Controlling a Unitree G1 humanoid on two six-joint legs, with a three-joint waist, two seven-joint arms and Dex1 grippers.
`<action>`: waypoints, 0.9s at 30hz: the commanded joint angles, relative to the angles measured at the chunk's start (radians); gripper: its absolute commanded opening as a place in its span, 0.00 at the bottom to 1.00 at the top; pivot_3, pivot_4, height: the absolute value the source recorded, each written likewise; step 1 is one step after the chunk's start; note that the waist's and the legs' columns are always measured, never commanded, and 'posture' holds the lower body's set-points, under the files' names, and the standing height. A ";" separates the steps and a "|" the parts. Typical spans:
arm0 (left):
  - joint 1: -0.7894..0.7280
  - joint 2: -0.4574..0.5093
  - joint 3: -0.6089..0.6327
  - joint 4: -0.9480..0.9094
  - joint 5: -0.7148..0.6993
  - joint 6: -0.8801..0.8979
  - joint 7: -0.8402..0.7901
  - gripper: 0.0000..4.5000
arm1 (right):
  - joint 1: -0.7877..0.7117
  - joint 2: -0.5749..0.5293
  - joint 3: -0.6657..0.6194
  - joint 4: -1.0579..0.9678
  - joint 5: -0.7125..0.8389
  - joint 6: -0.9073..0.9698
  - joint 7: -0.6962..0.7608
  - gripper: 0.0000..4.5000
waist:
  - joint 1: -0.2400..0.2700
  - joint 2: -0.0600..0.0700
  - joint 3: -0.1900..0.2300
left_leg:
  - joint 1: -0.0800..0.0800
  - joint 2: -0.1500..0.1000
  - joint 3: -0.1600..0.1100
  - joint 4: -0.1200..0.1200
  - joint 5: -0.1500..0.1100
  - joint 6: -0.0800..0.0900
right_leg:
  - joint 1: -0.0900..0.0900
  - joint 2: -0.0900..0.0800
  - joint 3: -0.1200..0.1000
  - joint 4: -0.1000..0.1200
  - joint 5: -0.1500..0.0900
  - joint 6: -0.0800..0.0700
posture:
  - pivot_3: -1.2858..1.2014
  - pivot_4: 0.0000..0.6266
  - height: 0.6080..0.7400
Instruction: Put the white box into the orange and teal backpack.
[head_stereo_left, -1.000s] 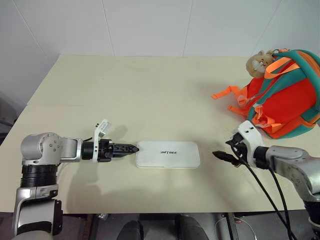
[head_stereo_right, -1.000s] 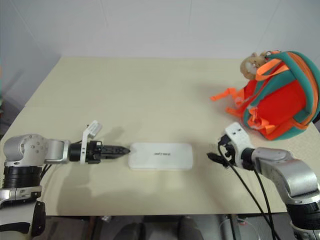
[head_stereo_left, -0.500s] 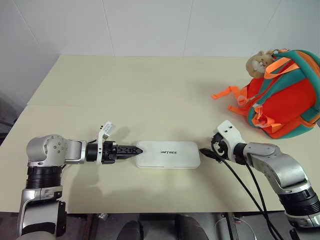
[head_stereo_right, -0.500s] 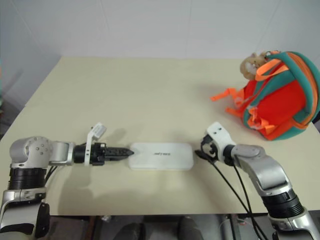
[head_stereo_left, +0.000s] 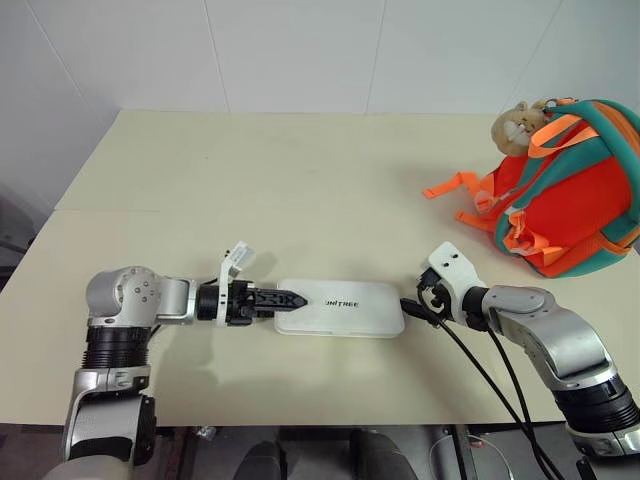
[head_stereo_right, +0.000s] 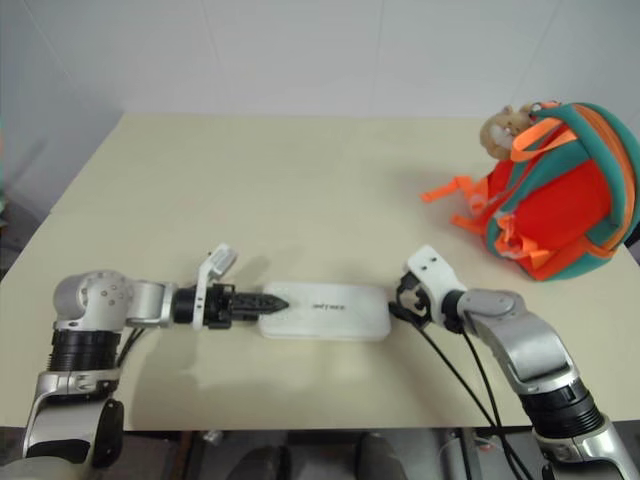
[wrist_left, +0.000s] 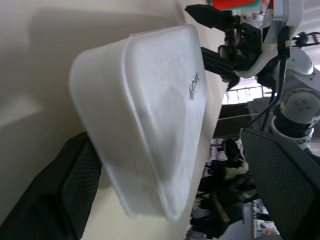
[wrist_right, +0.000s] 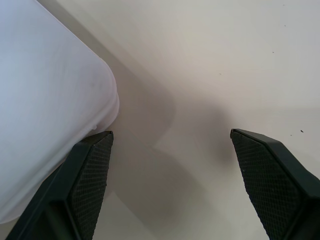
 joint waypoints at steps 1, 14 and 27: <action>-0.010 -0.015 0.015 -0.024 -0.009 -0.008 0.002 1.00 | 0.012 0.013 0.007 -0.042 0.006 0.003 0.016 1.00 | 0.000 0.000 0.000 | 0.000 0.000 0.000 0.000 0.000 0.000 | 0.000 0.000 0.000 0.000 0.000 0.000 | 0.52 0.24 1.00; -0.001 -0.070 0.057 -0.012 -0.001 -0.099 0.044 1.00 | 0.023 0.012 -0.001 -0.051 0.002 0.001 0.031 1.00 | 0.001 0.000 0.000 | 0.000 0.000 0.000 0.001 0.000 0.000 | 0.000 0.000 0.000 0.002 0.000 0.000 | 0.52 0.24 1.00; -0.007 0.003 0.067 -0.015 -0.028 -0.033 0.007 1.00 | 0.034 -0.011 -0.021 -0.038 -0.006 -0.010 0.050 1.00 | 0.001 0.000 0.000 | 0.000 0.000 0.000 0.001 0.000 0.000 | 0.000 0.000 0.000 0.002 0.000 0.000 | 0.52 0.24 1.00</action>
